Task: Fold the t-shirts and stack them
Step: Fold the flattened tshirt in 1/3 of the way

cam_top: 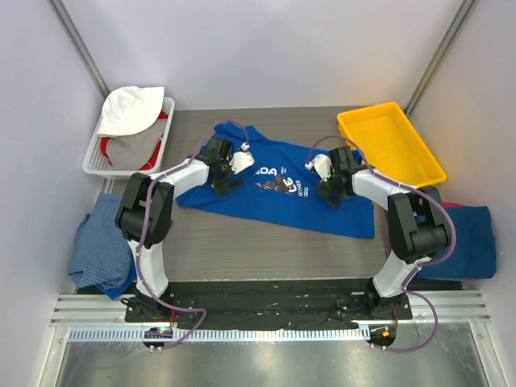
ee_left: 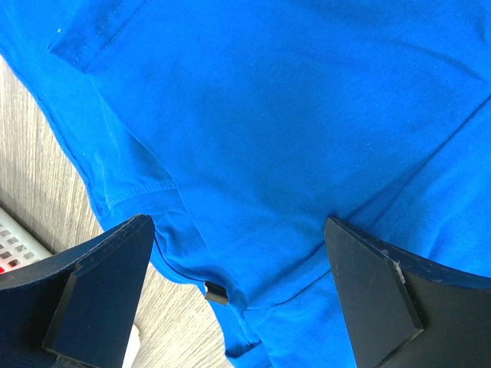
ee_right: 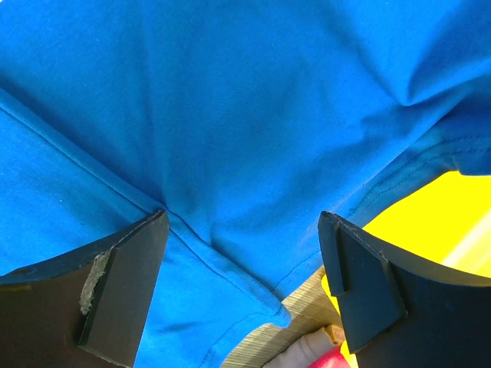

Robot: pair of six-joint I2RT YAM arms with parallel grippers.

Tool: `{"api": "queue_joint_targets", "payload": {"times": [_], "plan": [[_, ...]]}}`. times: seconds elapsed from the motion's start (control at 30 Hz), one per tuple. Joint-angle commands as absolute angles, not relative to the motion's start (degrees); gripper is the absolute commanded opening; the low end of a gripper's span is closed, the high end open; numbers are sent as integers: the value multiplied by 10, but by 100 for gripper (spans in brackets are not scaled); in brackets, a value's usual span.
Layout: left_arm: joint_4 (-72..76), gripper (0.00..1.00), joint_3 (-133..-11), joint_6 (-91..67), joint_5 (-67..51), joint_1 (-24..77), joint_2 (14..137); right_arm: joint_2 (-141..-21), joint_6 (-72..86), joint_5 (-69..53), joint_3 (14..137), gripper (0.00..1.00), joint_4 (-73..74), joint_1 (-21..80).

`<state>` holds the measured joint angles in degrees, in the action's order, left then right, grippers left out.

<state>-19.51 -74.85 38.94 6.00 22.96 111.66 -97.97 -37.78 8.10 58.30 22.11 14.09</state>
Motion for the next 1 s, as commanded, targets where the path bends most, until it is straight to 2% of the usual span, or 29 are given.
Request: {"api": "queue_joint_targets", "payload": {"times": [0.0, 0.5, 0.97], "plan": [[-320, 100, -714, 419, 74, 225, 1125, -987, -383, 54, 559, 90, 250, 155], [-461, 100, -679, 439, 98, 261, 1089, -959, -398, 54, 545, 90, 296, 185], [-506, 100, -632, 417, 100, 286, 1038, -918, -412, 48, 519, 90, 322, 201]]}}
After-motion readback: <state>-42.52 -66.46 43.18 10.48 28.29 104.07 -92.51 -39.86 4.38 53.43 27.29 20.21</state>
